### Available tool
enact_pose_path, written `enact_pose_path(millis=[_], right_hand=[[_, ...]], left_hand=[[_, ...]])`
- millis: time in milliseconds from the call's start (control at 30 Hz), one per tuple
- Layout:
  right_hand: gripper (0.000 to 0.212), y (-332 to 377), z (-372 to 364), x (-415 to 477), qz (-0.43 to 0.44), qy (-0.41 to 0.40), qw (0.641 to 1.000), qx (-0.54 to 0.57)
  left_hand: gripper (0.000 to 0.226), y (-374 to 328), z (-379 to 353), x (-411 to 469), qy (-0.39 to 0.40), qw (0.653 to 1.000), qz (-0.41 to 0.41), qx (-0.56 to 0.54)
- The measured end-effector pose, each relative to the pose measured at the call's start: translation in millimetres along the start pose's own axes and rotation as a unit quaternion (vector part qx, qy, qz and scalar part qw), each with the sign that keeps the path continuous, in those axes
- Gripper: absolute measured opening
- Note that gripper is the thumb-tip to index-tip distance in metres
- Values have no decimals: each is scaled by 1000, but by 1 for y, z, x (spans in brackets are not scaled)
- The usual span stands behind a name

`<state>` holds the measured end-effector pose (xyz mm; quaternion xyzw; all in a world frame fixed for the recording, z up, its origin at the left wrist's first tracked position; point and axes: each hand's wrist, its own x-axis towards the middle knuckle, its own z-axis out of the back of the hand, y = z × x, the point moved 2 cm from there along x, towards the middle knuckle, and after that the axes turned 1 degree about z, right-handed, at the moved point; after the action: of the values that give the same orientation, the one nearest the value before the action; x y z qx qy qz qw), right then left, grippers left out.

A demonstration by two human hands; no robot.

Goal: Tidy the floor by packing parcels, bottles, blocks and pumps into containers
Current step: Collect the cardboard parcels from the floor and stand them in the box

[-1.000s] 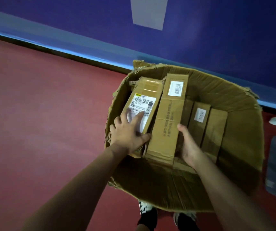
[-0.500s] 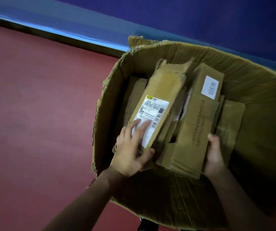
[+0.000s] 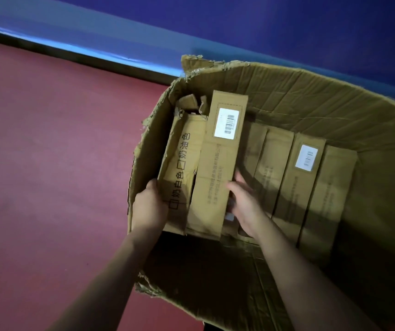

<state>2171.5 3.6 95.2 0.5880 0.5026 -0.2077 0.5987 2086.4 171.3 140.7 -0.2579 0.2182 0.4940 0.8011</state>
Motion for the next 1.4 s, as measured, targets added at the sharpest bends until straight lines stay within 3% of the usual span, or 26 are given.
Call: enact_pose_path(millis=[100,233,467,733,967,1133,1400], right_hand=[[54,5,-1,-1,26,-39,999,-25],[52,10,-3,-2,64,-73,994,-59],[53,23,-27,6,51,-103,974,-194],[52,21,-22,-6,-4,-101,953,-284],[48,26,-10,-40,-16,-84,944,-319],[25,48,3,-86,22,-73,893,-443],[25,125,-9,-224,91,-78,762,-636]], left_hand=[[51,-4,1,6,-56,996,37,-56],[58,-5,-3,2,-111,989,10,-97],[58,-9,-1,24,-73,991,70,-89],[48,-22,7,-5,-94,990,-64,-80],[41,-27,12,-27,6,996,-79,-45],[32,-53,36,-55,77,988,-134,19],[31,-92,129,-138,195,936,-261,136]])
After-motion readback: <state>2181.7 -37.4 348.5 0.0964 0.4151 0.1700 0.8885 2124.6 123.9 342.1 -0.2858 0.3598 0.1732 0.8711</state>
